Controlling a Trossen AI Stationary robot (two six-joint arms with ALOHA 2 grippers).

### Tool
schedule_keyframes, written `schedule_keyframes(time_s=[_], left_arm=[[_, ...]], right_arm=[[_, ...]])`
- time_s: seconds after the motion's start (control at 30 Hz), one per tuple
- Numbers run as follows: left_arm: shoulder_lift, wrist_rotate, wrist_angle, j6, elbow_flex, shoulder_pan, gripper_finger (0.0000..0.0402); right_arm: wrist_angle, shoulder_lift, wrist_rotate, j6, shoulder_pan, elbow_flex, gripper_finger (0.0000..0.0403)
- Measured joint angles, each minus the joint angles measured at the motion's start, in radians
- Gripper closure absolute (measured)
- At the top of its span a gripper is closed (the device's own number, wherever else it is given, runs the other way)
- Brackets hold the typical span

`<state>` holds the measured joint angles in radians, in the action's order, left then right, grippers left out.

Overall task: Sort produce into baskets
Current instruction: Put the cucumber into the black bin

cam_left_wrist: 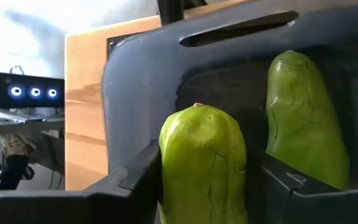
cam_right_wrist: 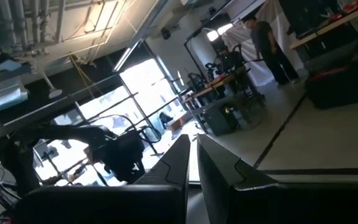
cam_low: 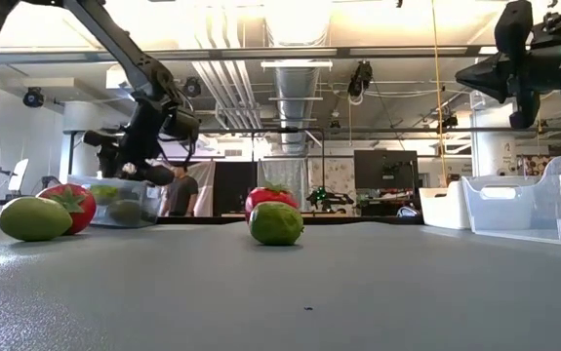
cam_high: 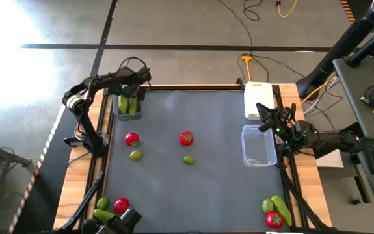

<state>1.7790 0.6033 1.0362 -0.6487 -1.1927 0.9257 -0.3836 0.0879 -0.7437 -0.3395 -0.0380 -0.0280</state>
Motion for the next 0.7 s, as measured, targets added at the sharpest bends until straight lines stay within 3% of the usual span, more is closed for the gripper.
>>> schedule_keyframes(time_s=[0.27,0.47,0.7], left_arm=[[0.002,0.000,-0.046,0.023,0.023,0.002,0.0174],[-0.005,-0.023,-0.016,0.115,-0.025,-0.008,0.0160],[-0.129,-0.054,0.084,0.169,-0.078,-0.180,0.0160]], right_arm=[[-0.027,0.000,-0.009,0.002,0.000,0.000,0.0358],[-0.027,0.000,-0.005,-0.033,0.001,0.000,0.0321],[-0.010,0.032,0.099,-0.131,0.001,-0.012,0.0295]])
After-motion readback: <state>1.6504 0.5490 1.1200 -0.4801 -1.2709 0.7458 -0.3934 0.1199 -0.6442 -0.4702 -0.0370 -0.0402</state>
